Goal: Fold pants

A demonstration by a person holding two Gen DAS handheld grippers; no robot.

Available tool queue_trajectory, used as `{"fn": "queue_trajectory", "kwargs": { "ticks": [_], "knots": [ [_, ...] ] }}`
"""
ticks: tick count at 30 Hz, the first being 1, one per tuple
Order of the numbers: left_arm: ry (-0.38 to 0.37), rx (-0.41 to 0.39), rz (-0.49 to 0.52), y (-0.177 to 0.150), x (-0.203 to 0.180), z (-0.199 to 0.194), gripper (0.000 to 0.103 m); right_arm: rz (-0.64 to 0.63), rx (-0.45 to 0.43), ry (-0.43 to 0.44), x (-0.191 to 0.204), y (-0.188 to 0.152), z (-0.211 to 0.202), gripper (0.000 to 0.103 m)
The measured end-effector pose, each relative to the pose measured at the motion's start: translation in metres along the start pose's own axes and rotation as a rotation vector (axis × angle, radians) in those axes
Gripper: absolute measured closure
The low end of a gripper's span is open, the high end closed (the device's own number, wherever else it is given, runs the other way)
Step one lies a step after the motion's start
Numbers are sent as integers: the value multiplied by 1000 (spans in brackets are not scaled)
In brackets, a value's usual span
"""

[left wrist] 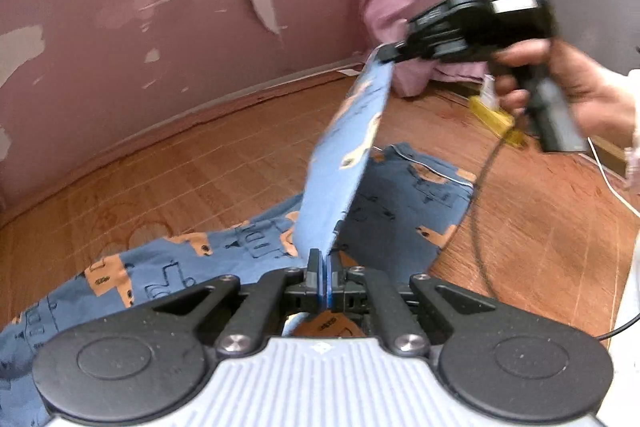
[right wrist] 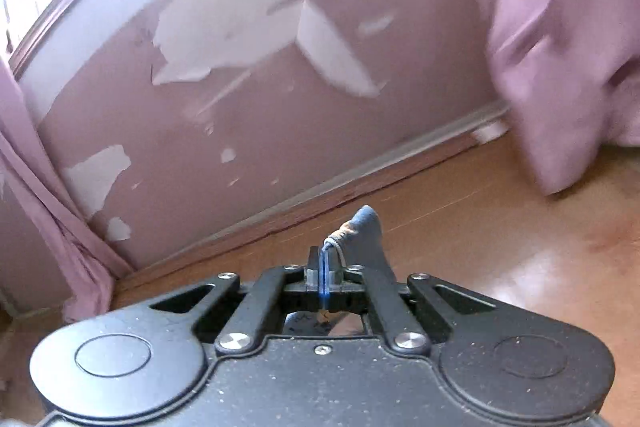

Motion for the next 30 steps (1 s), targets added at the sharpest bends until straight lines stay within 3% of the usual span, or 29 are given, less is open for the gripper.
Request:
{"fn": "queue_trajectory", "kwargs": {
  "ticks": [2,6,8,11,15,17,20,24,25,26,28,30],
  "knots": [
    [-14,21,46,-6,-7,2,101,-2,6,-78,-14,-20,-22,103],
    [-16,109,120,-27,-20,17,101,83,141,-232,-57,-86,-31,103],
    [-18,133,141,-36,-24,23,101,111,164,-268,-70,-105,-33,103],
    [-14,141,152,-41,-27,25,101,133,169,-282,-72,-113,-32,103],
    [-4,138,151,-39,-27,25,101,4,119,-293,-56,-103,-33,103],
    [-5,154,153,-43,-29,29,100,-39,149,-302,-57,-110,-24,103],
    [-11,180,145,-49,-28,33,91,-56,172,-328,-61,-121,-19,102],
    [-36,155,75,-45,-15,20,60,-138,155,-351,-52,-119,-24,86],
    [-40,141,48,-42,-6,14,54,-166,144,-364,-49,-118,-25,75],
    [-38,128,30,-39,1,10,52,-197,123,-379,-46,-116,-27,59],
    [16,107,20,-28,27,4,48,-268,71,-383,-38,-111,-28,44],
    [90,104,37,-15,52,7,47,-343,25,-382,-29,-104,-26,37]
  ]
}}
Point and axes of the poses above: each gripper's, at about its wrist camera, not at the fingertips, and z roughly the way its jaws point, x to its left, y to its top, the point moved 7 cm from there along z, roughly the way its jaws point, and after that the axes turned 2 degrees about -x, right-handed, at the moved point
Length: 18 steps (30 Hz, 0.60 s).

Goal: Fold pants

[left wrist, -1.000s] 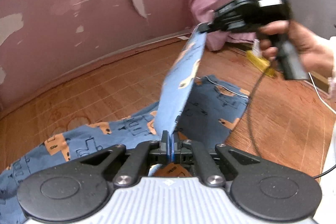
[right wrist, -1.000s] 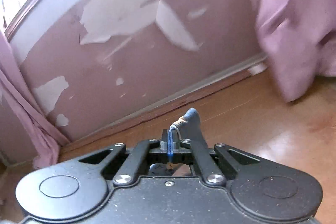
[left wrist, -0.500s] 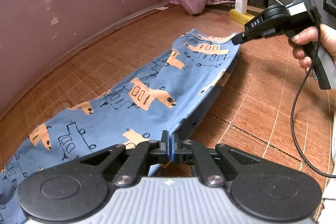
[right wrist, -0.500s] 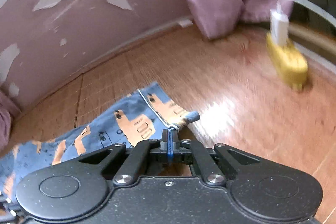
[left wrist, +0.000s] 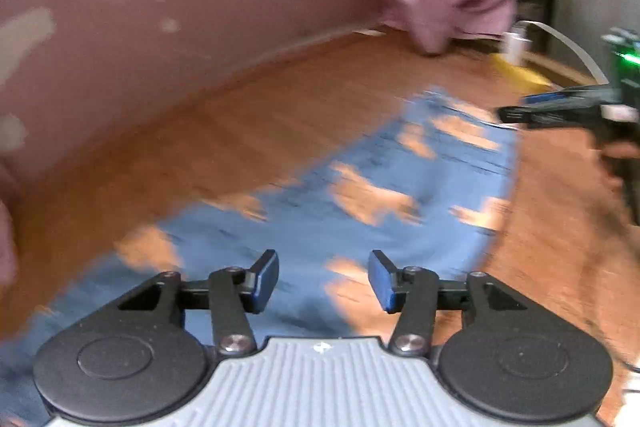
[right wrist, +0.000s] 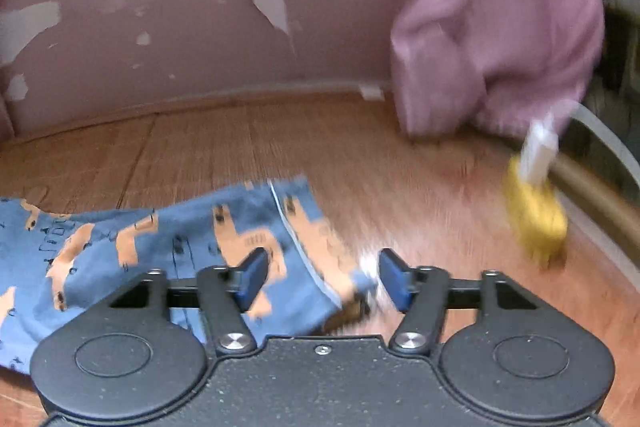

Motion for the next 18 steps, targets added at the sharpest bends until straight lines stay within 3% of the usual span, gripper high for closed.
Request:
{"fn": "queue_trajectory", "kwargs": {
  "ticks": [2,7,11,15,18],
  "knots": [
    [27,10,29,13,19,10,47,-44,-35,46,8,9,5,37],
    [-8,34,211,48,29,48,49,-111,-54,308,24,20,30,44],
    [-86,66,332,63,13,72,49,-223,-79,345,22,30,55,45],
    [-134,132,444,57,-4,92,49,-128,-30,372,2,40,88,45],
    [-145,180,472,51,-9,105,49,-55,27,418,-9,34,102,44]
  ]
}}
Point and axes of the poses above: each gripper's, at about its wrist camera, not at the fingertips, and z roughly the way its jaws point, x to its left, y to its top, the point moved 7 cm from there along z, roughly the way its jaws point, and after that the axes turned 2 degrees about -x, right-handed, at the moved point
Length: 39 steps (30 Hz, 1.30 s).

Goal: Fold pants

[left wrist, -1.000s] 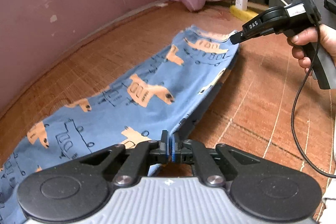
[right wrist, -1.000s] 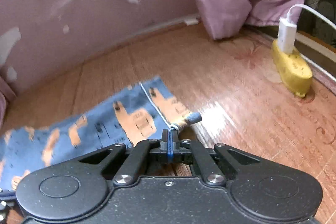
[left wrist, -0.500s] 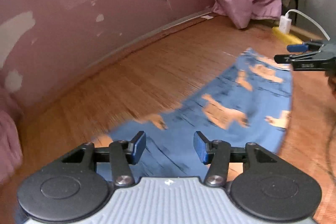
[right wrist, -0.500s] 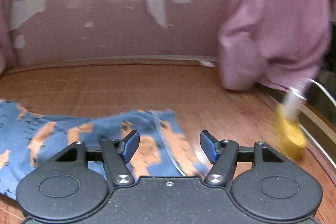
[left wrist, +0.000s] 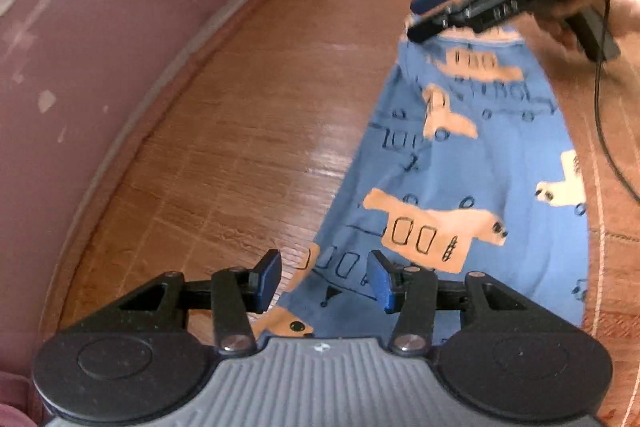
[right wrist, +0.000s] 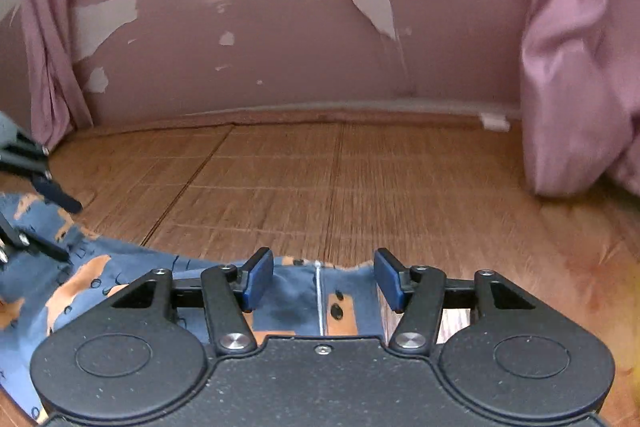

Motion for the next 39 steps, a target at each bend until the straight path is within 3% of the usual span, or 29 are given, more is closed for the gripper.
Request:
{"fn": "queue_trajectory", "kwargs": {
  "ticks": [3,5,6,9,14,24,26,27,29,31,32,33,34,37,39],
  "knots": [
    [-23,18,-27,-5,2,5,53,67,32,16,-9,-9,6,50],
    [-33,27,-53,-5,3,7,69,98,34,18,-13,-14,7,63],
    [-37,33,-60,-5,4,7,84,102,29,18,-13,-15,7,65],
    [-32,31,-85,-6,4,7,101,99,5,10,-12,-15,3,73],
    [13,10,-154,-8,7,3,103,56,-42,-17,-7,-10,-6,84],
    [184,-68,-240,-9,9,-27,103,12,-112,-63,-6,-3,-17,85],
    [235,-73,-238,-9,5,-26,103,0,-105,-77,-5,-5,-13,79],
    [243,-57,-239,-10,3,-22,102,0,-87,-89,-6,-8,-9,75],
    [255,-15,-243,-13,0,-13,92,-2,-43,-106,-8,-14,-2,53],
    [277,-42,-269,-17,0,-15,72,-5,-53,-129,-10,-12,-6,44],
    [293,-65,-319,-19,3,-23,65,-19,-74,-142,-10,-7,-12,39],
    [308,-91,-372,-22,6,-34,50,-42,-99,-155,-8,-2,-19,35],
    [325,-122,-426,-28,8,-46,44,-70,-128,-153,-3,2,-26,29],
    [380,-164,-530,-58,15,-77,44,-104,-145,-48,18,4,-40,27],
    [395,-137,-600,-91,19,-90,45,-74,-113,75,36,-1,-42,27]
  ]
}}
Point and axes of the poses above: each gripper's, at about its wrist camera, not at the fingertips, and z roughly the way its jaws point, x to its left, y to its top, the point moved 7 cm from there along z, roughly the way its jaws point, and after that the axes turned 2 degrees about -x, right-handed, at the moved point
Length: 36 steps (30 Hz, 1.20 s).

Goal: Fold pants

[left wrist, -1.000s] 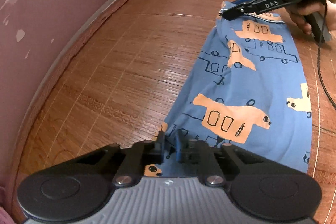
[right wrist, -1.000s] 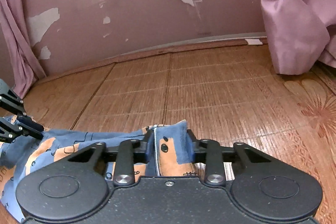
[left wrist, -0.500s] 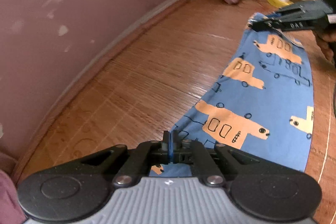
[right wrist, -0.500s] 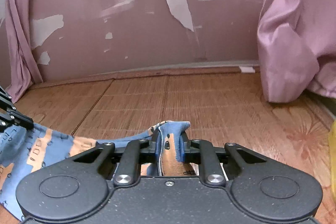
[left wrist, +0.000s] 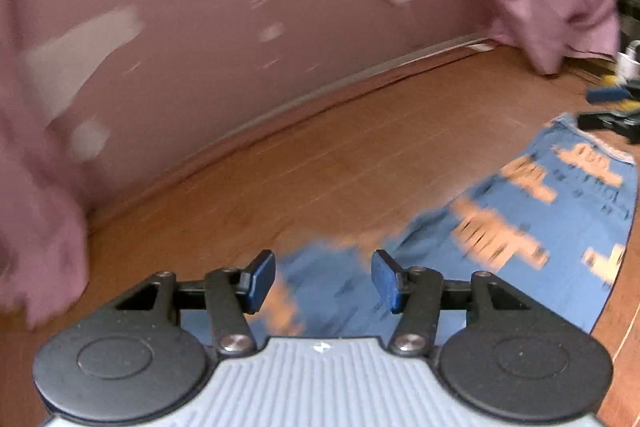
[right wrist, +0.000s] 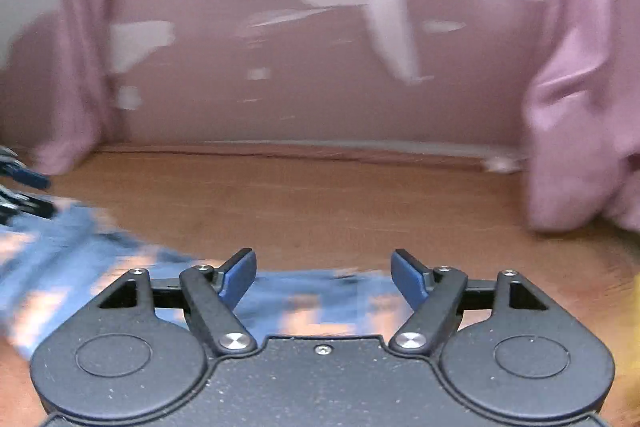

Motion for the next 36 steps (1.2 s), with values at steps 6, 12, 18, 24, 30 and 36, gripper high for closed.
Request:
{"fn": "queue_trajectory", "kwargs": {
  "ticks": [6,12,18,24,30,36],
  "knots": [
    [90,167,-244,-72,83,-7,56,-22,163,75,36,-23,16,42],
    [101,166,-387,-114,116,-35,47,-61,276,5,41,-42,11,45],
    [54,190,-348,-129,107,-66,49,-65,412,6,50,-49,-20,45],
    [-23,50,-62,-86,90,-63,31,-98,350,103,75,0,-7,30],
    [-57,-8,324,-43,52,-19,31,-154,312,288,140,46,61,29],
    [-134,95,309,-52,54,18,95,-195,339,484,198,64,119,39]
  ]
}}
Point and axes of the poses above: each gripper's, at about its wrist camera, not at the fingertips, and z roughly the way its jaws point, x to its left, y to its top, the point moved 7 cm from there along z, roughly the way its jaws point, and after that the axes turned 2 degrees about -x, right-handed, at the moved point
